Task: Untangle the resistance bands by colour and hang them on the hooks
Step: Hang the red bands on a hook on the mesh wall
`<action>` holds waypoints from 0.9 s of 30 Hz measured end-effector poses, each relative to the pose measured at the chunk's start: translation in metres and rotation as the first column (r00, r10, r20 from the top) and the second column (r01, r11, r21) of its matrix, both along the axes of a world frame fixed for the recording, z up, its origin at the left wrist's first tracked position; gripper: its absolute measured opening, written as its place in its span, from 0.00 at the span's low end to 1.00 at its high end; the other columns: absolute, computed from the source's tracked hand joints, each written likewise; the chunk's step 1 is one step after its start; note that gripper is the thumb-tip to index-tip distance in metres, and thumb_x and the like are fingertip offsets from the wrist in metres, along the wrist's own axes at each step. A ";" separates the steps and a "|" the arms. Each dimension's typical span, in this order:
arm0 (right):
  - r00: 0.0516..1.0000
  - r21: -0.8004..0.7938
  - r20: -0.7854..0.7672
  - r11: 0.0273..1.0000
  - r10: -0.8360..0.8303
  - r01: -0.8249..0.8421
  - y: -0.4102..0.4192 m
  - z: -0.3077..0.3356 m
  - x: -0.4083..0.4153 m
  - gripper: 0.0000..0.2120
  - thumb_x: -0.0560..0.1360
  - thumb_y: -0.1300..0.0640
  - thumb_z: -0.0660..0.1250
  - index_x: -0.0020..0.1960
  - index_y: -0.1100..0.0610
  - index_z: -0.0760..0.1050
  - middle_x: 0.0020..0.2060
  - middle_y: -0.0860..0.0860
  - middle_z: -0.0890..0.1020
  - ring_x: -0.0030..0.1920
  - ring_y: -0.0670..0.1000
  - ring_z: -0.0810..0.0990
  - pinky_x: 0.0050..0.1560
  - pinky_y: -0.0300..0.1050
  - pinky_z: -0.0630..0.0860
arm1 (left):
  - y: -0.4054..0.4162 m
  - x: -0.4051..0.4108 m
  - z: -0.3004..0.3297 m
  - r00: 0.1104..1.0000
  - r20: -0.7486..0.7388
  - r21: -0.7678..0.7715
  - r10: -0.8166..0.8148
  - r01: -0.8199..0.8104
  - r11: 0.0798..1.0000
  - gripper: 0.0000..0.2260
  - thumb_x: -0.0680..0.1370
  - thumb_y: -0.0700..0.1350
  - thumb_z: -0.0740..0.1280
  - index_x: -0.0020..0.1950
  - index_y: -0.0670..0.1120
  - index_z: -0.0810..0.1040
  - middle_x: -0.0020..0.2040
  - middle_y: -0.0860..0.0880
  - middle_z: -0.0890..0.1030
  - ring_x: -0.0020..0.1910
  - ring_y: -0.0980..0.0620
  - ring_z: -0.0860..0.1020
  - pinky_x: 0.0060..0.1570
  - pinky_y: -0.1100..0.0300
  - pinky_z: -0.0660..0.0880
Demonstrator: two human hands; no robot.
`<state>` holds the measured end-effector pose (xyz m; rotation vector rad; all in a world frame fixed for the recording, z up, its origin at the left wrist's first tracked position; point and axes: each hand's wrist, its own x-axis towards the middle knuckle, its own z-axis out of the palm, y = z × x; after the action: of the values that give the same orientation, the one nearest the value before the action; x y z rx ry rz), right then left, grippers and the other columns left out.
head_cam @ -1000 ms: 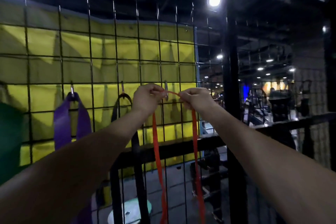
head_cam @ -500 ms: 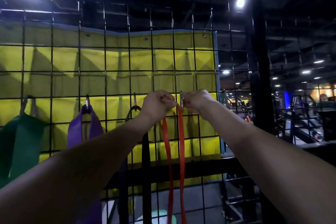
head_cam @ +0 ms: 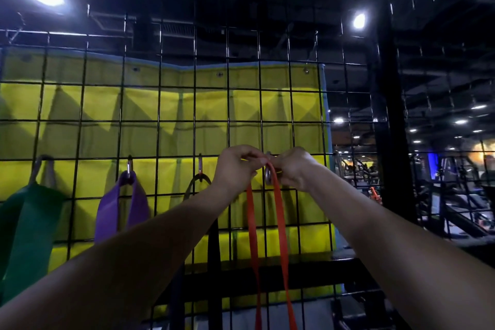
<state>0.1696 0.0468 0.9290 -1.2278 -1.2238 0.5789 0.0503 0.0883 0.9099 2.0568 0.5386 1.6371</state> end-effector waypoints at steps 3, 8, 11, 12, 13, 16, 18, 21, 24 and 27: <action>1.000 0.017 0.028 1.000 -0.006 0.005 0.000 0.000 0.001 0.10 0.76 0.58 0.66 0.49 0.67 0.75 0.31 0.56 0.77 0.29 0.51 0.78 0.35 0.45 0.79 | 0.003 0.002 0.002 0.999 0.034 -0.052 -0.010 0.011 0.999 0.02 0.73 0.38 0.70 0.44 0.41 0.82 0.40 0.46 0.80 0.37 0.52 0.76 0.38 0.57 0.77; 0.996 0.051 0.091 0.999 -0.019 0.014 0.003 0.000 0.003 0.10 0.76 0.58 0.65 0.40 0.65 0.73 0.29 0.56 0.77 0.26 0.50 0.78 0.33 0.44 0.81 | 0.007 0.001 0.000 1.000 0.011 -0.045 0.002 -0.001 0.999 0.03 0.73 0.40 0.70 0.46 0.41 0.82 0.40 0.47 0.79 0.39 0.52 0.77 0.37 0.60 0.77; 0.991 0.067 0.132 0.998 -0.027 0.018 0.004 0.000 0.004 0.12 0.77 0.58 0.64 0.38 0.64 0.72 0.29 0.56 0.77 0.27 0.51 0.78 0.33 0.44 0.80 | 0.007 0.001 0.000 1.000 -0.019 -0.003 0.019 -0.019 1.000 0.03 0.74 0.40 0.70 0.45 0.41 0.82 0.38 0.48 0.78 0.37 0.52 0.76 0.34 0.62 0.75; 0.990 0.067 0.141 0.998 -0.029 0.020 0.004 0.000 0.004 0.12 0.77 0.58 0.64 0.38 0.64 0.72 0.29 0.57 0.77 0.28 0.51 0.78 0.34 0.45 0.80 | 0.007 0.001 0.001 0.999 -0.032 0.011 0.028 -0.027 1.000 0.03 0.73 0.39 0.70 0.45 0.41 0.82 0.37 0.49 0.78 0.36 0.52 0.76 0.33 0.62 0.74; 0.988 0.063 0.149 0.998 -0.031 0.022 0.004 0.000 0.004 0.11 0.77 0.58 0.64 0.40 0.65 0.73 0.30 0.57 0.77 0.28 0.52 0.79 0.34 0.45 0.80 | 0.008 0.000 0.003 0.998 -0.051 0.020 0.040 -0.039 0.999 0.03 0.73 0.39 0.70 0.45 0.40 0.82 0.36 0.49 0.78 0.35 0.52 0.75 0.34 0.62 0.73; 0.982 0.044 0.182 0.998 -0.041 0.034 0.004 0.001 0.006 0.12 0.77 0.57 0.65 0.41 0.65 0.74 0.30 0.57 0.78 0.29 0.52 0.79 0.34 0.43 0.80 | 0.009 -0.001 0.007 0.986 -0.151 -0.004 0.076 -0.077 0.997 0.03 0.73 0.37 0.70 0.45 0.39 0.82 0.35 0.47 0.78 0.34 0.53 0.74 0.33 0.64 0.71; 0.979 0.042 0.196 0.998 -0.046 0.039 0.004 0.001 0.006 0.12 0.76 0.56 0.65 0.40 0.64 0.75 0.29 0.56 0.79 0.29 0.51 0.79 0.35 0.44 0.80 | 0.007 -0.003 0.013 0.968 -0.228 -0.004 0.105 -0.109 0.994 0.03 0.73 0.36 0.68 0.44 0.39 0.82 0.36 0.46 0.79 0.35 0.51 0.75 0.33 0.63 0.71; 0.979 0.050 0.196 0.998 -0.054 0.045 0.005 0.000 0.007 0.12 0.76 0.56 0.66 0.41 0.65 0.76 0.30 0.57 0.79 0.29 0.52 0.79 0.40 0.47 0.80 | 0.001 -0.002 0.026 0.922 -0.357 0.007 0.152 -0.160 0.987 0.07 0.75 0.38 0.67 0.47 0.36 0.82 0.40 0.42 0.81 0.37 0.51 0.78 0.34 0.64 0.75; 0.982 0.053 0.181 0.997 -0.060 0.051 0.005 0.000 0.007 0.13 0.76 0.57 0.65 0.47 0.68 0.76 0.32 0.58 0.79 0.30 0.53 0.79 0.41 0.50 0.81 | -0.005 0.002 0.036 0.822 -0.501 0.090 0.269 -0.260 0.961 0.12 0.76 0.43 0.65 0.49 0.34 0.82 0.46 0.39 0.83 0.45 0.46 0.81 0.48 0.55 0.77; 0.986 0.056 0.161 0.997 -0.052 0.044 0.003 0.000 0.005 0.09 0.76 0.59 0.65 0.43 0.66 0.73 0.31 0.58 0.77 0.30 0.54 0.78 0.40 0.50 0.80 | -0.008 0.007 0.042 0.728 -0.552 0.221 0.407 -0.343 0.913 0.15 0.75 0.46 0.65 0.45 0.34 0.82 0.42 0.39 0.83 0.43 0.45 0.79 0.46 0.54 0.77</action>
<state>0.1747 0.0501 0.9287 -1.2762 -1.3330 0.4154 0.0571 0.0800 0.9519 2.6793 1.1739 1.1908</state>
